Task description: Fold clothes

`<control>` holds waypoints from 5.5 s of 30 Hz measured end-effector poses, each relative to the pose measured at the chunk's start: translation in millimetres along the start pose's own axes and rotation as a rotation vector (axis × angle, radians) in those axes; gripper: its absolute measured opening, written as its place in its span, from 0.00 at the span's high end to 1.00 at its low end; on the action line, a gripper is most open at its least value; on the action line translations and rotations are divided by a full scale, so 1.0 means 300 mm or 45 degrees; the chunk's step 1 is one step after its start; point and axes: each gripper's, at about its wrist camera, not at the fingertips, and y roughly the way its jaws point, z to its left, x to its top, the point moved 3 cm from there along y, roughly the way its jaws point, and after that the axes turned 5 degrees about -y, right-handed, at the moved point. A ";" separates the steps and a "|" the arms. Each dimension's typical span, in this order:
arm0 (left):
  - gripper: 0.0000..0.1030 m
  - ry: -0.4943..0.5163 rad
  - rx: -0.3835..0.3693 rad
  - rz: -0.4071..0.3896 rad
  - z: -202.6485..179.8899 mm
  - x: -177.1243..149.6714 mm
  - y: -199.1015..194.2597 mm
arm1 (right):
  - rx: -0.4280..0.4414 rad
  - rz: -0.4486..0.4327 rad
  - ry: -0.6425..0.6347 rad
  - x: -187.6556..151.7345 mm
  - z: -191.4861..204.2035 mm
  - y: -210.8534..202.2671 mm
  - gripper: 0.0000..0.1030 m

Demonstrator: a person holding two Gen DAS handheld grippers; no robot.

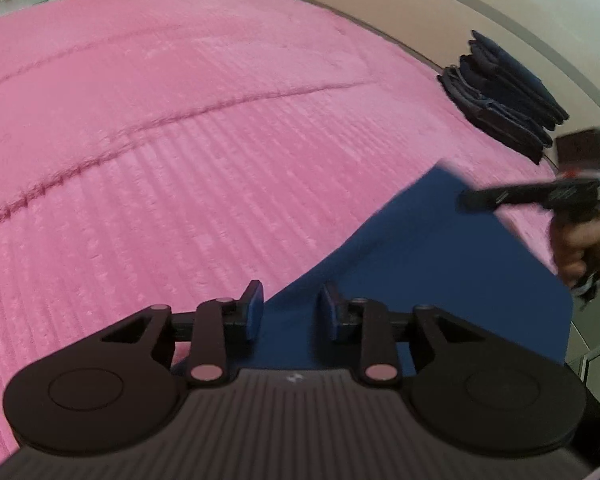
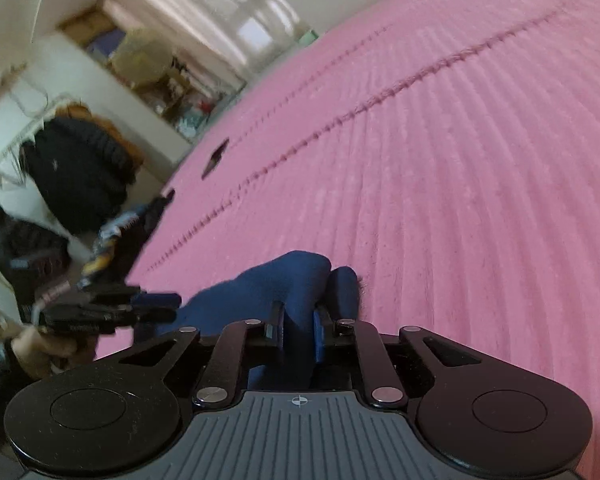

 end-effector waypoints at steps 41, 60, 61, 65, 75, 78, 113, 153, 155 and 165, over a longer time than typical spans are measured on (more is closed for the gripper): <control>0.88 -0.185 0.380 -0.324 0.003 -0.317 -0.428 | -0.092 -0.216 -0.382 -0.315 0.453 -0.289 0.62; 0.87 0.062 0.360 -0.241 -0.477 -0.469 -0.379 | -0.160 -0.220 -0.171 -0.585 0.364 -0.411 0.39; 0.86 0.105 0.323 -0.234 -0.518 -0.449 -0.357 | -0.161 -0.235 -0.147 -0.576 0.349 -0.432 0.35; 0.85 0.248 0.221 -0.189 -0.631 -0.345 -0.244 | -0.101 -0.257 0.004 -0.551 0.239 -0.469 0.32; 0.84 0.409 0.144 0.043 -0.655 -0.208 0.034 | 0.138 -0.064 0.181 -0.507 0.114 -0.383 0.32; 0.84 0.377 0.139 0.021 -0.645 -0.219 0.037 | 0.055 -0.063 0.092 -0.482 0.141 -0.430 0.32; 0.76 0.245 0.225 -0.145 -0.421 -0.258 -0.064 | -0.179 -0.241 -0.354 -0.075 0.278 -0.239 0.71; 0.72 -0.142 0.472 -0.301 -0.307 -0.657 -0.468 | -0.418 0.057 -0.725 -0.549 0.419 -0.215 0.21; 0.71 -0.102 0.430 -0.317 -0.352 -0.656 -0.452 | -0.412 0.059 -0.739 -0.551 0.413 -0.216 0.21; 0.67 -0.073 0.457 -0.216 -0.361 -0.678 -0.374 | -0.386 0.053 -0.777 -0.560 0.402 -0.244 0.21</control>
